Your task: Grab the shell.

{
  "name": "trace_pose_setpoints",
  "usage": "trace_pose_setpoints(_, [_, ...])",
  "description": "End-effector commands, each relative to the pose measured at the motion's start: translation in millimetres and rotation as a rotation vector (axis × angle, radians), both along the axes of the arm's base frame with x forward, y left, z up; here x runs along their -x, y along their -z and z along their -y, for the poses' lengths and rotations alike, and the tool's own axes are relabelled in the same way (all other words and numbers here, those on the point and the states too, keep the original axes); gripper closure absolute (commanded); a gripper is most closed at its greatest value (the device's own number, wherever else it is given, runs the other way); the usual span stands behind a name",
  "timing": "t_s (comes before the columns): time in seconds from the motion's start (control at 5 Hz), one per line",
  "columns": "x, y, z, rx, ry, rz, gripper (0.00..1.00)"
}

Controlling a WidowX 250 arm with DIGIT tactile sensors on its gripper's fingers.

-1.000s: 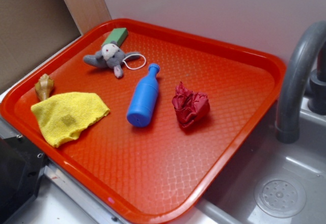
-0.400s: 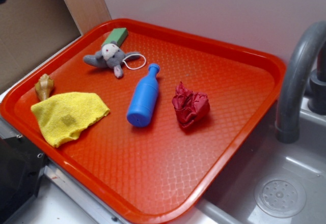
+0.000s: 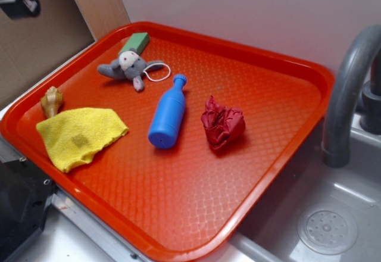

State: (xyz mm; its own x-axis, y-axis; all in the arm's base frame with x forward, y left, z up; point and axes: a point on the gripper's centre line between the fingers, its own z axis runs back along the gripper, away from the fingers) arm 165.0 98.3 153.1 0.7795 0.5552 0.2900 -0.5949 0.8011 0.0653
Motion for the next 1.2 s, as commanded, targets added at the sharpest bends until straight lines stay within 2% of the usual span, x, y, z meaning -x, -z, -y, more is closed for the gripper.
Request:
trace_pose_setpoints(0.0, [0, 48, -38, -0.021, -0.048, -0.070, 0.00])
trace_pose_setpoints(0.2, [4, 71, -43, 0.022, -0.042, -0.156, 0.00])
trace_pose_setpoints(0.4, [12, 91, -37, 0.085, -0.019, -0.228, 0.00])
trace_pose_setpoints(0.8, [12, 127, -13, 0.170, 0.056, -0.234, 0.00])
trace_pose_setpoints(1.0, [6, 142, -4, 0.184, 0.098, -0.190, 1.00])
